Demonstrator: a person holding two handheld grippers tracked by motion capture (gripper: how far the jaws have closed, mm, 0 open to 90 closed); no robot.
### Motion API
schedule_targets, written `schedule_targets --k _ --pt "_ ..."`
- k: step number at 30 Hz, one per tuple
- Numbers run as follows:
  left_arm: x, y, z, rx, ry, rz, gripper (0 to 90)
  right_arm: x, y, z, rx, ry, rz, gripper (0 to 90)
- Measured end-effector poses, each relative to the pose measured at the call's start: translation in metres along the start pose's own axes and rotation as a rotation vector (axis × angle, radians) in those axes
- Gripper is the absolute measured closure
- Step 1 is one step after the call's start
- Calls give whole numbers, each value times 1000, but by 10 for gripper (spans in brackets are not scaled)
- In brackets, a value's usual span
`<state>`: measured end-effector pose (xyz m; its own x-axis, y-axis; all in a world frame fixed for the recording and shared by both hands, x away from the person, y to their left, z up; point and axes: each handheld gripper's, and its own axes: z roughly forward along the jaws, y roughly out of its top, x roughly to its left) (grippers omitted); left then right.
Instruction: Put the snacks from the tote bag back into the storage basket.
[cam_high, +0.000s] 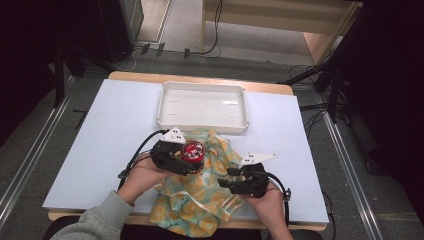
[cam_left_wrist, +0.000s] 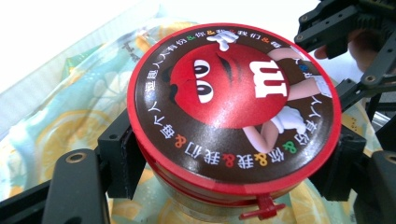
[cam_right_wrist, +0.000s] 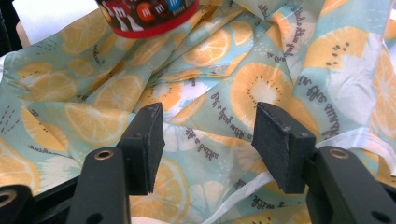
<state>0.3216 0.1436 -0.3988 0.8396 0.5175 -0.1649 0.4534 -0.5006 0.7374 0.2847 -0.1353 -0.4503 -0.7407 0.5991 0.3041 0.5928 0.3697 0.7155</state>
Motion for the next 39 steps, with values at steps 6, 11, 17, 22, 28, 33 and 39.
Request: schedule_targets --k 6,11,17,22,28,33,39 --pt "1 3 -11 6 0 -25 256 1 1 0 -9 0 -5 442" --pt "1 5 -22 -10 10 -30 257 1 3 1 -17 0 -13 441" --pt "2 6 -31 -11 36 -26 257 1 5 2 -13 8 -17 440" --pt "4 5 -39 -16 54 -33 257 1 7 3 -22 15 -15 439" --pt "13 0 -51 -16 87 -56 257 2 9 6 -16 23 -26 440" --pt "19 -1 -58 -9 124 -68 257 3 10 7 -17 35 -22 437" --pt "28 1 -64 -15 140 -94 257 5 11 8 -29 52 -22 434"
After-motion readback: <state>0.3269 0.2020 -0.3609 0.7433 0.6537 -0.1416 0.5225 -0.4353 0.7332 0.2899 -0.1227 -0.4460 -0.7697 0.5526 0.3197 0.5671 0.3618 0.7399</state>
